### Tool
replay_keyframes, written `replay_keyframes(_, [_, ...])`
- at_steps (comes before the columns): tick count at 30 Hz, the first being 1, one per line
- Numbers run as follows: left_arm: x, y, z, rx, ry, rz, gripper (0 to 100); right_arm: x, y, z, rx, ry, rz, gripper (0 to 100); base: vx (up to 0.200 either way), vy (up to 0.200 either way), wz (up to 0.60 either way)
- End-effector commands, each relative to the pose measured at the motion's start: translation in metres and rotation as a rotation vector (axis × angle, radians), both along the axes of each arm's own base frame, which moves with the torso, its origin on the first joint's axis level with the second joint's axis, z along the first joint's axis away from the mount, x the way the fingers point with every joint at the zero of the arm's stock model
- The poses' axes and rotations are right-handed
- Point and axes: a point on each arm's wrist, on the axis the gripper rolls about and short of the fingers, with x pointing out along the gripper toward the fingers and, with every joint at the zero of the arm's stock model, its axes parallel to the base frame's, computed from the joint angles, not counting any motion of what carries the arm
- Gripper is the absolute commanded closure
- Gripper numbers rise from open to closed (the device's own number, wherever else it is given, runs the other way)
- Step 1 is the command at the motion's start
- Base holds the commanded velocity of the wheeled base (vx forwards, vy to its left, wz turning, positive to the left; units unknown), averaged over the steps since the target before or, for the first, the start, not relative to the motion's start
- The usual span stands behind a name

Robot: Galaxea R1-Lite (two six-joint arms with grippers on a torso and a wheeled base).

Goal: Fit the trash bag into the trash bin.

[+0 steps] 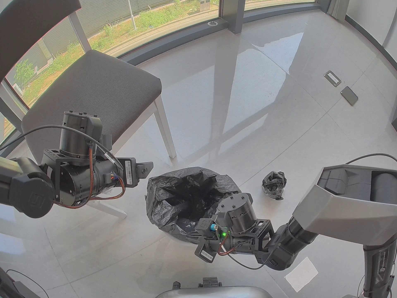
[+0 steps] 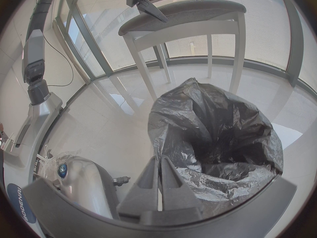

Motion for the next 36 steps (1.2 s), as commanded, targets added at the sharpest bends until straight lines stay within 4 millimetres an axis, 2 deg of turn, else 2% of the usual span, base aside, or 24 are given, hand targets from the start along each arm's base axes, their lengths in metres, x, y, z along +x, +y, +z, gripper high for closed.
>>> replay_keyframes(1, [0.001,0.0,0.0,-0.001,0.0,0.001,0,-0.019,0.007,0.012,0.013,-0.006,0.047,100,0.0,0.0,0.0])
replay_keyframes(4, [0.001,0.0,0.0,-0.001,-0.002,0.001,0,-0.037,0.012,0.01,-0.001,0.008,0.092,100,0.0,0.0,0.0])
replay_keyframes(10, [0.001,-0.001,0.001,-0.003,-0.004,0.001,0,-0.055,0.021,0.007,-0.002,0.025,0.129,100,0.0,0.0,0.0])
replay_keyframes(21, [0.001,-0.001,0.001,-0.004,-0.004,0.002,0,-0.042,0.013,0.009,0.008,0.011,0.086,100,0.0,0.0,0.0])
replay_keyframes(22, [0.001,-0.001,0.001,-0.004,-0.004,0.002,0,-0.042,0.014,0.01,0.011,0.011,0.084,0,0.0,0.0,0.0])
replay_keyframes(28, [0.001,-0.001,0.001,-0.004,-0.004,0.002,0,-0.041,0.011,0.007,0.0,0.013,0.082,0,0.0,0.0,0.0])
replay_keyframes(36, [0.0,0.0,0.002,-0.005,-0.005,0.002,0,-0.024,-0.001,-0.002,-0.023,0.015,0.034,0,0.0,0.0,0.0])
